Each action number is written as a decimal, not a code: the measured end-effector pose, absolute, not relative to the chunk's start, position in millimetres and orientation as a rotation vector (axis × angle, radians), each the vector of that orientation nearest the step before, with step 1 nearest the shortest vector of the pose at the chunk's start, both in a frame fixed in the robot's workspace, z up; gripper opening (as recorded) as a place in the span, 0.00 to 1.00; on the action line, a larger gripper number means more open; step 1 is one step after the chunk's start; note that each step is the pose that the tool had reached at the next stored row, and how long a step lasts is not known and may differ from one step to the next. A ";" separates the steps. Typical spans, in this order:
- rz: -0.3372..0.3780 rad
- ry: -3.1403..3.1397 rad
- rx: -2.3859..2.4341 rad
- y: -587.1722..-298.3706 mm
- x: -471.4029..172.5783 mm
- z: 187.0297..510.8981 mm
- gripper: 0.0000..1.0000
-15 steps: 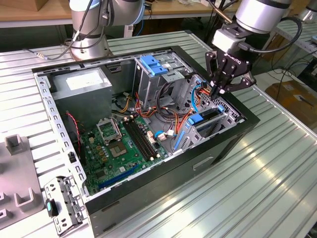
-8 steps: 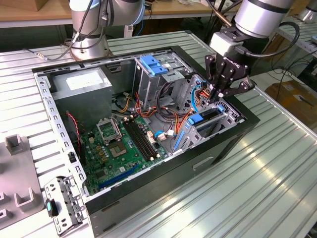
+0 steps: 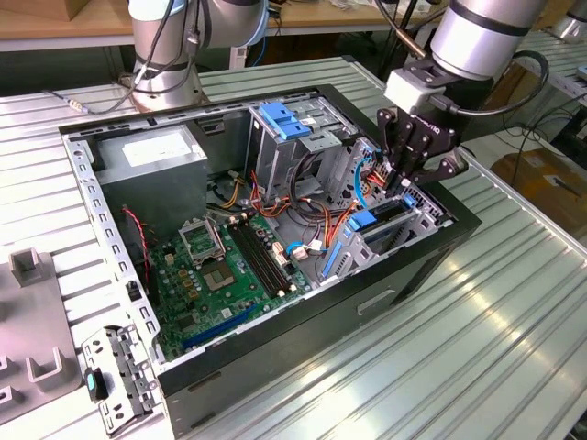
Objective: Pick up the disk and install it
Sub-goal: 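Insert the first disk wire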
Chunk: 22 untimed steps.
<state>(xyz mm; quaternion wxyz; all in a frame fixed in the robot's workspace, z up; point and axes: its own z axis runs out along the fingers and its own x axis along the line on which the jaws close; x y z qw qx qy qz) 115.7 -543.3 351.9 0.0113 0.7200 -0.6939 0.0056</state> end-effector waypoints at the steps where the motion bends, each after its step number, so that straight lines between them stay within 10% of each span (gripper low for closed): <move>1: 0.018 -2.170 2.241 -543.3 115.3 350.6 0.17; 22: 0.038 -2.255 2.171 -547.6 110.4 347.4 0.17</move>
